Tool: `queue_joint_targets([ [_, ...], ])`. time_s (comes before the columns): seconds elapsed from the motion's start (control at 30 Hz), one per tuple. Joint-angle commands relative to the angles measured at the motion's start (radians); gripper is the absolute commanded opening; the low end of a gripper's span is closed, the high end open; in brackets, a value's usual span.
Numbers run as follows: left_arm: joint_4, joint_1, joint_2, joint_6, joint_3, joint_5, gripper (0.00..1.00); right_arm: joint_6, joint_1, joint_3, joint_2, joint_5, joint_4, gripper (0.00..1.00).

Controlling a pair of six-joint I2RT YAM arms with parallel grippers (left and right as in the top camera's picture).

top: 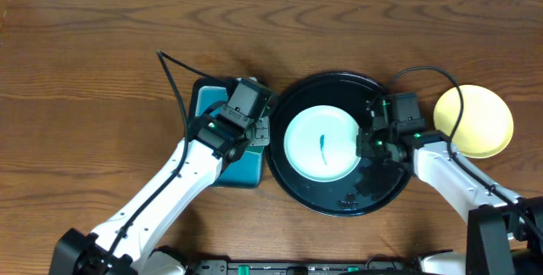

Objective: Clean dirty plates on tray and stack at the side
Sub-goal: 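Move the sponge in the left gripper over the pale blue plate, then scrub the pale blue plate with the sponge in the left gripper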

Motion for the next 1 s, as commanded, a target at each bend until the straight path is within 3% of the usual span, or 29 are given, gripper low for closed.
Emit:
queue_joint_targets([
  [0.0,0.029,-0.005,-0.012,0.012,0.029,0.097,0.07,-0.017,0.033,0.000,0.004,-0.010,0.010,0.01],
  [0.2,0.122,-0.040,0.009,-0.003,0.028,0.213,0.07,-0.016,0.047,0.000,0.004,0.014,0.010,0.01],
  [0.97,0.448,-0.319,0.393,-0.052,0.028,0.216,0.07,-0.017,0.047,0.000,0.004,0.014,0.010,0.01],
])
